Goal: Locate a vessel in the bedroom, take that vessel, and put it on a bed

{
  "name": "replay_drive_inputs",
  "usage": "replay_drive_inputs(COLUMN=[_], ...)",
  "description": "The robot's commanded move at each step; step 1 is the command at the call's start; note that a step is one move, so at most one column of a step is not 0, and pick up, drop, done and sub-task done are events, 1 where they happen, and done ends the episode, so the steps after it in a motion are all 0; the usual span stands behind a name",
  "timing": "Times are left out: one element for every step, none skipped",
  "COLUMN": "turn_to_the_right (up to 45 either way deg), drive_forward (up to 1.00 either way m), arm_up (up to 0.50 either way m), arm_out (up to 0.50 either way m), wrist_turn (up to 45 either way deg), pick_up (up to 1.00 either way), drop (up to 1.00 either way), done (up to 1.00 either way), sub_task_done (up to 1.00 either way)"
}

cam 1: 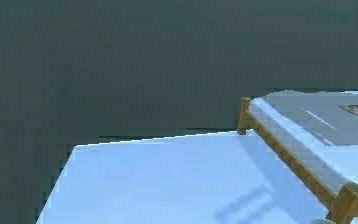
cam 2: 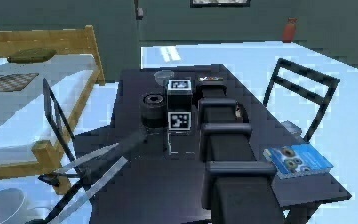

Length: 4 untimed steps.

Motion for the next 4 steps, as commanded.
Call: replay_drive_inputs(turn_to_the_right=[0.0,0.0,45.0,45.0], drive_forward=[0.0,0.0,0.0,0.0], arm_up=[0.0,0.0,0.0,0.0], arm_out=[0.0,-0.14,0.0,0.0], wrist_turn=[-24.0,0.0,0.0,0.0], pick_up=[0.0,0.0,0.0,0.0], drop=[0.0,0.0,0.0,0.0], done=[0.0,0.0,0.0,0.0], sub_task_done=[0.0,0.0,0.0,0.0])
